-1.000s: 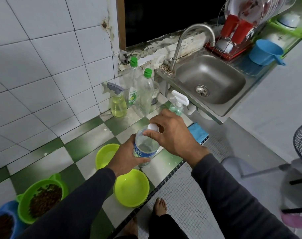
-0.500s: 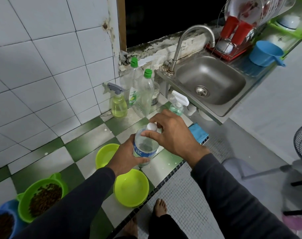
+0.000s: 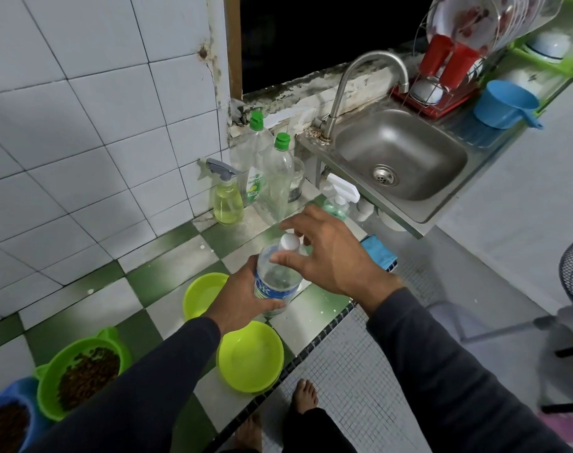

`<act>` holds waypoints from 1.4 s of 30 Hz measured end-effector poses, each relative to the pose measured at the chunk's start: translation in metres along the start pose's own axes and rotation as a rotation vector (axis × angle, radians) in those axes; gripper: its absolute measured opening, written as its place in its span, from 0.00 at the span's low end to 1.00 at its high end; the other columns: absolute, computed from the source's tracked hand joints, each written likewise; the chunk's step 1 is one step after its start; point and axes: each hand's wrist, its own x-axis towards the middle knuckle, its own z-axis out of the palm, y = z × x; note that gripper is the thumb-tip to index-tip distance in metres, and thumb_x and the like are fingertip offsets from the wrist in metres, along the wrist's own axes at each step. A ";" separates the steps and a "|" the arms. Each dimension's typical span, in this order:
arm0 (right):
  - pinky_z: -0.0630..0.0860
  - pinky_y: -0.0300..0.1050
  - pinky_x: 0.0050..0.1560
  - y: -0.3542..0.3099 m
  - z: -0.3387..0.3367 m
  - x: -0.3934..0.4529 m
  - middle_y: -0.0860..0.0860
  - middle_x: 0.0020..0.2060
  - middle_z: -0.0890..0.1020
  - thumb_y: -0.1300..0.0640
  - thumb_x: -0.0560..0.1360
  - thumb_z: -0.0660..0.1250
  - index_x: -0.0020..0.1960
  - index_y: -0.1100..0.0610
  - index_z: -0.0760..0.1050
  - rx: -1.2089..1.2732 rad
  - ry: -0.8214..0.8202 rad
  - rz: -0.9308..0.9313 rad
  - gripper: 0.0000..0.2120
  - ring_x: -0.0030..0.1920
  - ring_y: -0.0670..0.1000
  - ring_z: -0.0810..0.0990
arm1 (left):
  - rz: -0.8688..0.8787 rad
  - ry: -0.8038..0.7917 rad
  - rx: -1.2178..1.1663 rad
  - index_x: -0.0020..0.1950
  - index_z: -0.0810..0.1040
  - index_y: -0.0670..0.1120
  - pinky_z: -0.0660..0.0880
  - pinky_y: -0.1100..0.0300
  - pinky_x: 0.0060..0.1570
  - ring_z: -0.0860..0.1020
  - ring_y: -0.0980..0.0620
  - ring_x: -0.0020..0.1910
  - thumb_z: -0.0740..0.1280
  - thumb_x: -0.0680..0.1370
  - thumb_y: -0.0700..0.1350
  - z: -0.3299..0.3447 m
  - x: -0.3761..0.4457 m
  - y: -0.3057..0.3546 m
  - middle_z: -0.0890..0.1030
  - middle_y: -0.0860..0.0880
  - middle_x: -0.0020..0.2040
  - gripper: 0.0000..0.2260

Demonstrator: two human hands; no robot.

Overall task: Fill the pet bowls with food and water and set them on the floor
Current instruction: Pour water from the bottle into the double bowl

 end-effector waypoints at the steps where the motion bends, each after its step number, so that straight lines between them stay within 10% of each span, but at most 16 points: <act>1: 0.75 0.47 0.49 -0.001 0.001 0.002 0.46 0.47 0.75 0.39 0.73 0.74 0.57 0.52 0.80 -0.012 0.011 0.025 0.20 0.46 0.47 0.73 | -0.001 -0.002 -0.001 0.69 0.70 0.63 0.83 0.55 0.56 0.82 0.59 0.60 0.85 0.63 0.51 0.000 0.000 0.000 0.82 0.60 0.61 0.39; 11: 0.74 0.50 0.55 0.000 -0.001 -0.001 0.53 0.52 0.77 0.69 0.71 0.71 0.61 0.57 0.83 0.013 -0.043 -0.156 0.20 0.55 0.55 0.74 | -0.015 -0.001 -0.017 0.68 0.72 0.57 0.82 0.50 0.58 0.83 0.55 0.59 0.85 0.63 0.49 0.001 0.001 -0.001 0.84 0.56 0.59 0.38; 18: 0.77 0.53 0.51 -0.002 0.003 0.001 0.47 0.48 0.73 0.37 0.72 0.72 0.58 0.51 0.78 -0.030 0.010 0.027 0.22 0.47 0.49 0.75 | -0.014 -0.014 -0.011 0.69 0.70 0.60 0.82 0.54 0.58 0.82 0.59 0.60 0.85 0.64 0.47 0.001 0.000 0.001 0.82 0.60 0.60 0.38; 24: 0.75 0.51 0.54 -0.002 0.001 -0.001 0.51 0.50 0.73 0.60 0.72 0.71 0.68 0.52 0.79 0.008 -0.005 -0.105 0.24 0.52 0.52 0.74 | -0.014 -0.014 -0.028 0.69 0.71 0.59 0.82 0.52 0.58 0.83 0.56 0.60 0.85 0.62 0.51 0.001 0.000 0.000 0.83 0.58 0.60 0.39; 29: 0.77 0.51 0.50 -0.005 0.000 0.002 0.48 0.47 0.74 0.37 0.74 0.70 0.59 0.51 0.79 -0.077 0.025 0.037 0.22 0.48 0.51 0.76 | -0.011 -0.021 -0.026 0.69 0.71 0.61 0.83 0.53 0.57 0.82 0.57 0.60 0.85 0.62 0.51 -0.001 0.001 0.001 0.82 0.59 0.61 0.39; 35: 0.76 0.53 0.53 -0.005 0.000 -0.001 0.48 0.48 0.71 0.54 0.69 0.70 0.69 0.50 0.77 -0.019 -0.014 -0.031 0.28 0.51 0.51 0.74 | -0.005 -0.017 -0.028 0.69 0.71 0.60 0.83 0.52 0.58 0.82 0.56 0.60 0.85 0.63 0.52 0.000 0.000 0.001 0.83 0.58 0.61 0.39; 42: 0.77 0.53 0.48 -0.005 0.003 0.001 0.48 0.45 0.72 0.43 0.75 0.69 0.57 0.52 0.81 -0.081 0.041 0.041 0.16 0.46 0.53 0.76 | -0.014 -0.022 -0.029 0.68 0.71 0.61 0.83 0.53 0.57 0.82 0.57 0.60 0.85 0.62 0.52 0.000 0.000 0.003 0.83 0.59 0.60 0.38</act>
